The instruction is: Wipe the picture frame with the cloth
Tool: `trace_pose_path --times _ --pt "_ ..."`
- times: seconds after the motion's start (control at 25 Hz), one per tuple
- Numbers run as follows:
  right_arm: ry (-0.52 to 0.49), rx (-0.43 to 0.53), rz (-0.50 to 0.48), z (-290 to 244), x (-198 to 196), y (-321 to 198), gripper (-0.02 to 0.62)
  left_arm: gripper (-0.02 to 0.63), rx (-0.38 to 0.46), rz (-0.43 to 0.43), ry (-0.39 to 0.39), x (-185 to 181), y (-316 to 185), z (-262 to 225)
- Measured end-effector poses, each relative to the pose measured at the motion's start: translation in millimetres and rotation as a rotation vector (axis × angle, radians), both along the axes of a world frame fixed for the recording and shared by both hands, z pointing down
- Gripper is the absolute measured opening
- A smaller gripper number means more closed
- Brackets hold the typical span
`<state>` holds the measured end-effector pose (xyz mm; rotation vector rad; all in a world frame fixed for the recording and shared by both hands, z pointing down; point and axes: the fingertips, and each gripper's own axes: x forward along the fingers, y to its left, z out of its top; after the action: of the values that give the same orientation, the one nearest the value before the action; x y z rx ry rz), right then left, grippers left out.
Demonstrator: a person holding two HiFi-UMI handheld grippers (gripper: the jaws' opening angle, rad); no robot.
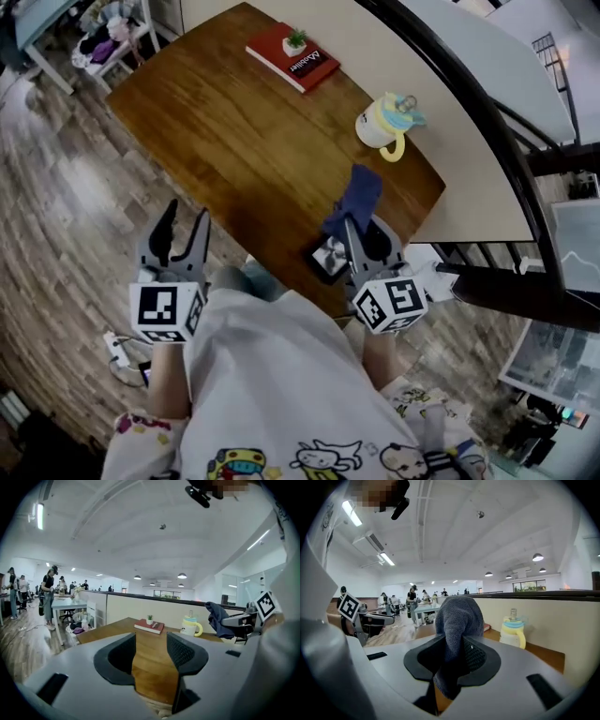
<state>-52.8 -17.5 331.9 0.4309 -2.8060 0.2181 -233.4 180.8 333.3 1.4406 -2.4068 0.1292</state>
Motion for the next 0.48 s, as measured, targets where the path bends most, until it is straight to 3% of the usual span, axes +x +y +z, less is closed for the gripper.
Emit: trace_pose_path --times 0.48 --pt "0.003 -0.039 0.326 7.7 75.0 -33.6 0.070 0.181 -0.028 0.328 -0.009 25.0 -101.2 -0.2"
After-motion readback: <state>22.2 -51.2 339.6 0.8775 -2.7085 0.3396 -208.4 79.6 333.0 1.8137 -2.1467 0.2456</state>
